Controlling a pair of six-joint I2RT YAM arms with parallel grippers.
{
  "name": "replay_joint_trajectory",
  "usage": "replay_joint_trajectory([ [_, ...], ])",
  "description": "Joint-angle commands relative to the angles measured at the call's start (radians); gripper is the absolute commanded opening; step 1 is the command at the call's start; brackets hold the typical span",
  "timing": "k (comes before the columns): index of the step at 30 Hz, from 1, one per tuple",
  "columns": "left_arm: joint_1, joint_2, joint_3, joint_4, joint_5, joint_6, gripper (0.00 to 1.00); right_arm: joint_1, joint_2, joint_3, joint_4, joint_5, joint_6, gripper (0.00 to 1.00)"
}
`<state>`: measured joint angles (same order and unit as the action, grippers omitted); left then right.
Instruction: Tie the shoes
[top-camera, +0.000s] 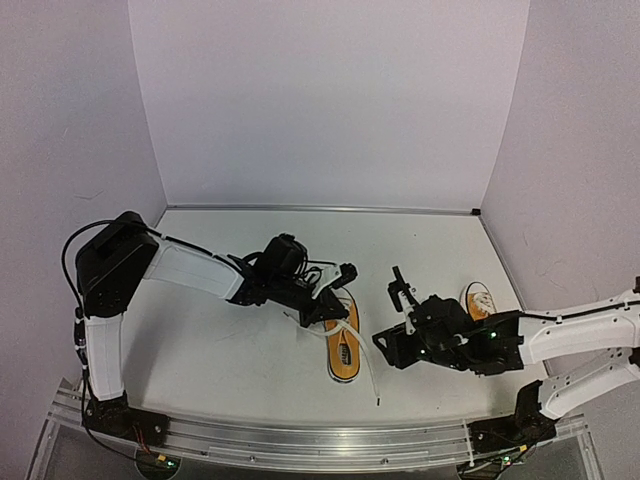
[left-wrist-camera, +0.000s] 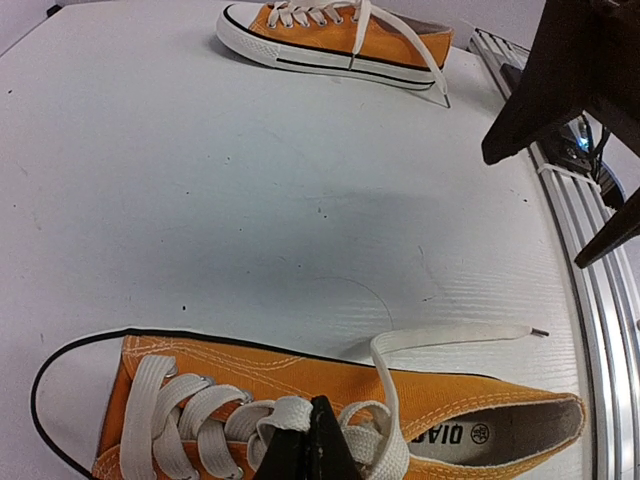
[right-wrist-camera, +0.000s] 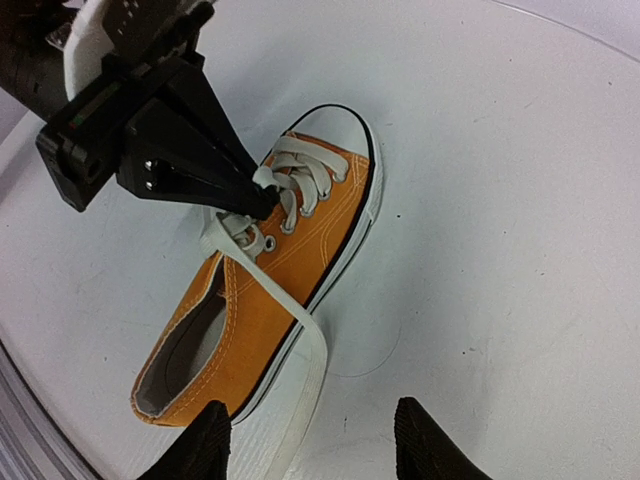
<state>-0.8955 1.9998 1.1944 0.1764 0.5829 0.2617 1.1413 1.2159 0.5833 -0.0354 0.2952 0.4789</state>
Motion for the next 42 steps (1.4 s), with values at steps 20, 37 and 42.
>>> replay_joint_trajectory([
  [20, 0.003, -0.218, -0.281, 0.288, -0.016, 0.038, 0.00, -0.243, 0.300, 0.291, 0.075, -0.540, -0.176, 0.36],
  [37, -0.019, -0.208, -0.295, 0.267, -0.083, 0.102, 0.00, -0.324, 0.414, 0.361, 0.044, -0.711, -0.215, 0.24],
  [42, -0.019, -0.210, -0.291, 0.261, -0.088, 0.105, 0.00, -0.325, 0.452, 0.396, -0.002, -0.717, -0.228, 0.22],
])
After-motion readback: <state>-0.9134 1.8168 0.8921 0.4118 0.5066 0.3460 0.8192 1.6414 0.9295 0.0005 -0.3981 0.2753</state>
